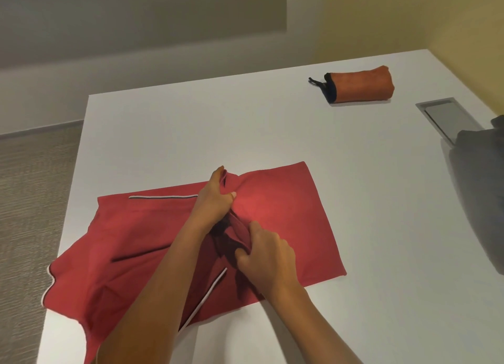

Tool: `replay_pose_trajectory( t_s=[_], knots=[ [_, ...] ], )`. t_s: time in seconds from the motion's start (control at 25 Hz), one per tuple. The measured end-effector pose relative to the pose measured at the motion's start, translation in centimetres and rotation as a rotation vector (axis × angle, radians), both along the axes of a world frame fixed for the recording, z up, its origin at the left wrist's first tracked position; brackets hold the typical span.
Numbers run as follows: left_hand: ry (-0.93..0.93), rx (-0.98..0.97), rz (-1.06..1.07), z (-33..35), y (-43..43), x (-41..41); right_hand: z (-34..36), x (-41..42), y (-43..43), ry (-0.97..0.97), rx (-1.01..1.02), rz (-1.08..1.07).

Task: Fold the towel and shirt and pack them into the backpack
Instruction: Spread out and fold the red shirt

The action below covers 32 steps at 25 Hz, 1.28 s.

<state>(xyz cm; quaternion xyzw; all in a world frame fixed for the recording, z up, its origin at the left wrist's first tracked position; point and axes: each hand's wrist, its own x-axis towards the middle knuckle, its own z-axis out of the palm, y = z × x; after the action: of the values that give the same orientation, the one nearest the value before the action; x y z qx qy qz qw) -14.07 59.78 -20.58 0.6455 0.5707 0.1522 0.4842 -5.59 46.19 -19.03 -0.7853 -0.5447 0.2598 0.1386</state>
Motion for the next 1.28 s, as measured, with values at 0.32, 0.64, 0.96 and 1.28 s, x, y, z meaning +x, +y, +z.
replay_pose_trajectory(
  t_s=[0.32, 0.64, 0.96, 1.28],
  knots=[
    [0.323, 0.184, 0.079, -1.2, 1.5, 0.0, -1.3, -2.2, -0.6, -0.03, -0.051, 0.073],
    [0.507, 0.682, 0.036, -3.3, 1.0, 0.2, -1.8, -3.2, -2.0, 0.252, 0.063, 0.08],
    [0.562, 0.648, -0.333, -4.8, -1.6, 1.3, -5.9, 0.2, 0.1, -0.256, 0.307, -0.08],
    [0.659, 0.538, -0.393, -6.6, -1.2, 1.1, -8.6, 0.9, -0.4, -0.353, 0.172, 0.002]
  ],
)
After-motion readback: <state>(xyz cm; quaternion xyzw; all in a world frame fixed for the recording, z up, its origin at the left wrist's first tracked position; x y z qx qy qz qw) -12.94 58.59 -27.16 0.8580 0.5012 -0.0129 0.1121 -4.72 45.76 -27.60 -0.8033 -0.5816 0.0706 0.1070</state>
